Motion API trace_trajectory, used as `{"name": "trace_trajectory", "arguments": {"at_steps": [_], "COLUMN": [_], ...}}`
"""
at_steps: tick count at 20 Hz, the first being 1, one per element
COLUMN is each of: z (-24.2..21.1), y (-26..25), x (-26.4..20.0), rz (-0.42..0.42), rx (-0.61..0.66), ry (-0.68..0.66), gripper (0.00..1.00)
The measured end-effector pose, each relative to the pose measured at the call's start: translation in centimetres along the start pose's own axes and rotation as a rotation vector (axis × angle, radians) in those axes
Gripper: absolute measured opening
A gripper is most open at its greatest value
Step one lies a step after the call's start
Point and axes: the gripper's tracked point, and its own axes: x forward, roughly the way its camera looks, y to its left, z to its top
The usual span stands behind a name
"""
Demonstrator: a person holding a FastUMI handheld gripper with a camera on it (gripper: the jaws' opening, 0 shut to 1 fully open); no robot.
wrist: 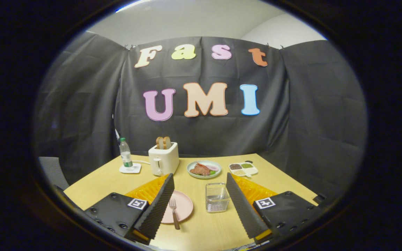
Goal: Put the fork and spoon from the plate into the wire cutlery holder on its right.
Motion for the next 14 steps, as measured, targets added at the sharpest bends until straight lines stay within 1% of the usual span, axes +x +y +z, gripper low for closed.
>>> {"name": "trace_trajectory", "arguments": {"at_steps": [8, 14], "z": [-1.7, -4.6], "y": [0.7, 1.1], "x": [0.0, 0.6], "rz": [0.019, 0.041], "rx": [0.011, 0.016], "ry": [0.039, 0.099], "gripper": [0.96, 0.96]}}
